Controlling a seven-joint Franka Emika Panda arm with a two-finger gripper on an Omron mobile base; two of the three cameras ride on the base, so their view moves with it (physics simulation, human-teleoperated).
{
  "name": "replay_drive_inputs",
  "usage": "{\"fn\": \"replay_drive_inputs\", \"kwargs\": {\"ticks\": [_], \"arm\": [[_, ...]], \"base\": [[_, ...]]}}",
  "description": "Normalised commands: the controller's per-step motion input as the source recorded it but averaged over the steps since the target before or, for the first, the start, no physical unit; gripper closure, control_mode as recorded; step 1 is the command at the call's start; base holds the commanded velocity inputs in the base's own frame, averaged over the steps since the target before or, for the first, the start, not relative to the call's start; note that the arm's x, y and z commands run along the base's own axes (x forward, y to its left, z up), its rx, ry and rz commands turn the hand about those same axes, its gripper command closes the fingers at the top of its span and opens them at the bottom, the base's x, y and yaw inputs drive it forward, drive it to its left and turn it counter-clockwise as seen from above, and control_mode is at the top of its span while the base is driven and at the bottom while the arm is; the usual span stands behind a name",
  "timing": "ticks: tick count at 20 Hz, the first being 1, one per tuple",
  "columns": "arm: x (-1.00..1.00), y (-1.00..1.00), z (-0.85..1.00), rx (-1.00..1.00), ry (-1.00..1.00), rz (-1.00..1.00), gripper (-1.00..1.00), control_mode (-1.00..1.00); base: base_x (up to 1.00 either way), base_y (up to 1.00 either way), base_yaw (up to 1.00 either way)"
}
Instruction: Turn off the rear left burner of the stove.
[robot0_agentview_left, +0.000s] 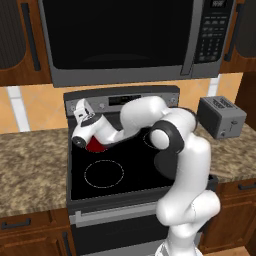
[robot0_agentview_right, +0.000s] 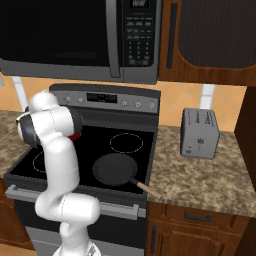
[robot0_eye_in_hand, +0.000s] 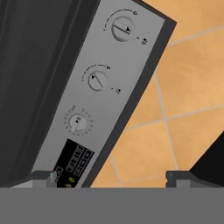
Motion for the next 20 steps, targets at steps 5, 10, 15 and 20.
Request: {"fn": "replay_drive_inputs", "kwargs": {"ticks": [5, 10, 15, 20], "arm": [[0.38, 0.00, -0.07, 0.00, 0.00, 0.05, -1.00, -1.00], [0.37, 0.00, -0.07, 0.00, 0.00, 0.05, -1.00, -1.00], [0.37, 0.01, -0.09, 0.00, 0.00, 0.04, -1.00, -1.00], [0.38, 0.09, -0.15, 0.00, 0.00, 0.03, -1.00, -1.00]], "base": [[0.00, 0.00, 0.00], [0.00, 0.00, 0.00], [0.00, 0.00, 0.00], [0.00, 0.00, 0.00]]}}
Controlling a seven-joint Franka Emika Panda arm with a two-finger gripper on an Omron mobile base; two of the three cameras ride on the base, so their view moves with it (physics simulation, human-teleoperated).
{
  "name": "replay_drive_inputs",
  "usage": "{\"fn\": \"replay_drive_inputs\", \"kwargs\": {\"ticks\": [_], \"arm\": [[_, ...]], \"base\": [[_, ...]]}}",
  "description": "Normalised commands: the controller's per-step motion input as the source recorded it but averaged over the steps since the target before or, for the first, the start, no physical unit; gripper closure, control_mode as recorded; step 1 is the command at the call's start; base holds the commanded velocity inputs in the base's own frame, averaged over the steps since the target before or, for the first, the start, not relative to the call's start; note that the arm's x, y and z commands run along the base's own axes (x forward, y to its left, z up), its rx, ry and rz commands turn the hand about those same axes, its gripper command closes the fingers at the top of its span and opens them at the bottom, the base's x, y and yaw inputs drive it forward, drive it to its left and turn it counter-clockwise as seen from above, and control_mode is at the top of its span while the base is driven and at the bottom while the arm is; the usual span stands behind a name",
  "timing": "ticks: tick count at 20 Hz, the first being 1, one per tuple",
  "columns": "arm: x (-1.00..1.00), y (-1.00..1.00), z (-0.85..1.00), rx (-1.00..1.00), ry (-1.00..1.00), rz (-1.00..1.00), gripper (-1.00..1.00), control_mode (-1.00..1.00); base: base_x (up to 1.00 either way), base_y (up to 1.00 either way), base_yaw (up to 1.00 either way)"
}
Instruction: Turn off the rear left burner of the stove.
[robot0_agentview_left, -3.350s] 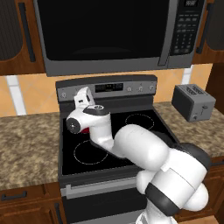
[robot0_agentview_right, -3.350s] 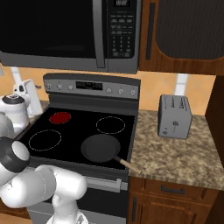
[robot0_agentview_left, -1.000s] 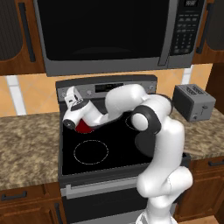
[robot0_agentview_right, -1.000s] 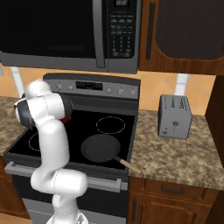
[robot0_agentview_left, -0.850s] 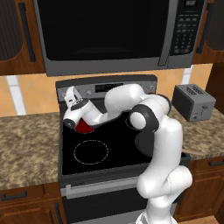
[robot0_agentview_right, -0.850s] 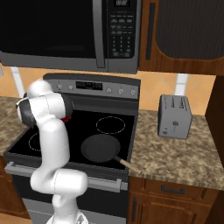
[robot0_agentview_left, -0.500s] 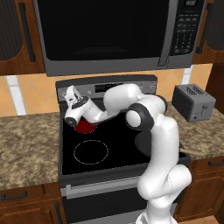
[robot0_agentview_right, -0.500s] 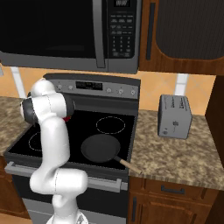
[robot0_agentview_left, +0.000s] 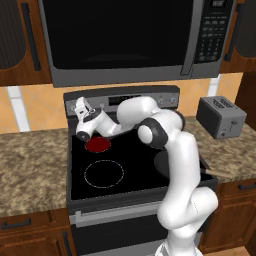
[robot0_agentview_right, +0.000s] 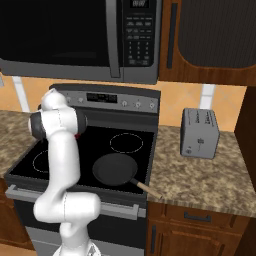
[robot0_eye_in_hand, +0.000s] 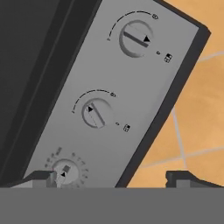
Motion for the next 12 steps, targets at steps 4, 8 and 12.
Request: {"fn": "replay_drive_inputs", "kwargs": {"ticks": [4, 8, 12], "arm": [[0.35, 0.10, -0.11, 0.00, 0.00, 0.03, -1.00, -1.00], [0.28, 0.08, -0.08, 0.00, 0.00, 0.03, -1.00, -1.00], [0.24, 0.00, -0.03, 0.00, -0.03, 0.01, -1.00, -1.00]], "base": [[0.00, 0.00, 0.00], [0.00, 0.00, 0.00], [0.00, 0.00, 0.00]]}}
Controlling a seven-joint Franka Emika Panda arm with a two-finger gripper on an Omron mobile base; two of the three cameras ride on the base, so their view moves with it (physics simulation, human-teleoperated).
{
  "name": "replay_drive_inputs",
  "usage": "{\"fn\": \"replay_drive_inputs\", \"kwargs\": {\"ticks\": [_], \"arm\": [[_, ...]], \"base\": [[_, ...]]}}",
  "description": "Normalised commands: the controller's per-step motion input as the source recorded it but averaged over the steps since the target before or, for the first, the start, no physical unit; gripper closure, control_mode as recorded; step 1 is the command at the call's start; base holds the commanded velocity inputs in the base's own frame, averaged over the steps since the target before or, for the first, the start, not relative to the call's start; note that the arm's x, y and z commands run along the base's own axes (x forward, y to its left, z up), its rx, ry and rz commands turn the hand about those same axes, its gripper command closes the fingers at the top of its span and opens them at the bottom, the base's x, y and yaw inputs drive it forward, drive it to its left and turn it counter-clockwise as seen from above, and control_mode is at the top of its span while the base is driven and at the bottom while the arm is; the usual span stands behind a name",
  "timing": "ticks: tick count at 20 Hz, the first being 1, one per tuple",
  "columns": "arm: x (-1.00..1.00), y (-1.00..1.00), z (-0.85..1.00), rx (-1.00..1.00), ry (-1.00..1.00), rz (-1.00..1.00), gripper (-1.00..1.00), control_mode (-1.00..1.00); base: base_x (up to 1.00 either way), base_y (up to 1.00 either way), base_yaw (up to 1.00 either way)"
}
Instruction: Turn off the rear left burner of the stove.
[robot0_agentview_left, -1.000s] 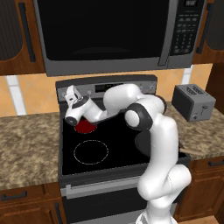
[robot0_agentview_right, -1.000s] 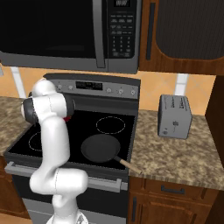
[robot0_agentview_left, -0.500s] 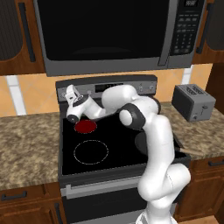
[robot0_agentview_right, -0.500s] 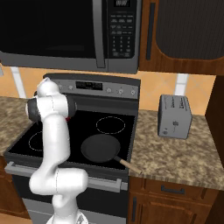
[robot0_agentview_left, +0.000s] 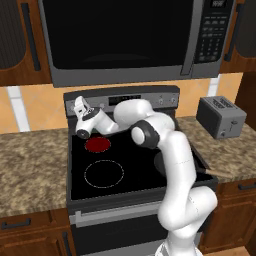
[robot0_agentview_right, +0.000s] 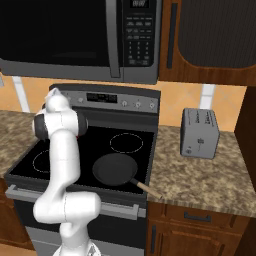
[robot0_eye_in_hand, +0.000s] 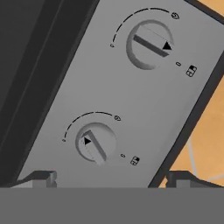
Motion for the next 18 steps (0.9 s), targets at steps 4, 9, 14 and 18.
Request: {"fn": "replay_drive_inputs", "kwargs": {"ticks": [4, 9, 14, 18], "arm": [[0.21, 0.00, -0.06, 0.00, -0.03, 0.00, -1.00, -1.00], [0.23, 0.06, -0.12, 0.00, -0.01, 0.00, -1.00, -1.00], [0.20, 0.10, -0.13, 0.00, 0.00, 0.00, -1.00, -1.00], [0.17, 0.08, -0.08, 0.00, 0.00, 0.00, -1.00, -1.00]], "base": [[0.00, 0.00, 0.00], [0.00, 0.00, 0.00], [0.00, 0.00, 0.00], [0.00, 0.00, 0.00]]}}
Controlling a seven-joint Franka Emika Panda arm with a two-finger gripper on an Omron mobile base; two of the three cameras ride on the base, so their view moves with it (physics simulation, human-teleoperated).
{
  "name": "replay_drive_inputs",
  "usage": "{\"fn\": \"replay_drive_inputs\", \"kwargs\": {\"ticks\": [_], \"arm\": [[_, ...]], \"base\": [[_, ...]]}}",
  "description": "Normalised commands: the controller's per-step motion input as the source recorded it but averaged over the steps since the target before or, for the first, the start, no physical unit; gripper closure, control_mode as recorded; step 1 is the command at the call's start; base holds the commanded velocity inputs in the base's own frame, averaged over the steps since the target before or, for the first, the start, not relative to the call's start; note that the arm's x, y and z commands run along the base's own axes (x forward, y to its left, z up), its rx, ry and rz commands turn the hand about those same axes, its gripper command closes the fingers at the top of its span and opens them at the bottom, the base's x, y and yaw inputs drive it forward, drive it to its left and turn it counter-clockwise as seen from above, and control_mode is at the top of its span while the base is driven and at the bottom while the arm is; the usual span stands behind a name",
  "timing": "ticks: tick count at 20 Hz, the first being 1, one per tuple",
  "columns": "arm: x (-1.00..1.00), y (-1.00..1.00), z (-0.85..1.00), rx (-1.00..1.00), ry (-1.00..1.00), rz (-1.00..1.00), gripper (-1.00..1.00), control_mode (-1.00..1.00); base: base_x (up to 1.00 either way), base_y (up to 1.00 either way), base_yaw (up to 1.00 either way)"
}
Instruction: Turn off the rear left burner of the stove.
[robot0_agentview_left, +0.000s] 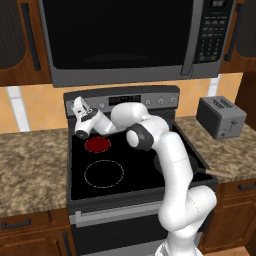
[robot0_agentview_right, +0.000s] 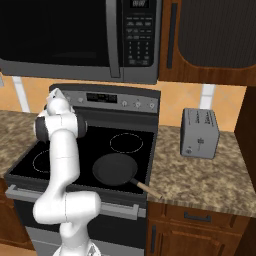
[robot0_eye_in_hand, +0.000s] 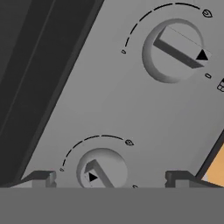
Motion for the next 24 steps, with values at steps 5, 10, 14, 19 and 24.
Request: {"fn": "replay_drive_inputs", "kwargs": {"ticks": [5, 10, 14, 19, 24], "arm": [[0.17, 0.07, -0.11, 0.00, 0.00, 0.00, -1.00, -1.00], [0.20, 0.06, -0.12, 0.00, 0.00, 0.00, 1.00, -1.00], [0.27, 0.06, -0.04, 0.00, 0.00, 0.00, 1.00, -1.00], [0.32, 0.04, -0.01, 0.00, 0.00, 0.00, 1.00, -1.00], [0.18, 0.00, 0.03, 0.00, 0.00, 0.00, 1.00, -1.00]], "base": [[0.00, 0.00, 0.00], [0.00, 0.00, 0.00], [0.00, 0.00, 0.00], [0.00, 0.00, 0.00], [0.00, 0.00, 0.00]]}}
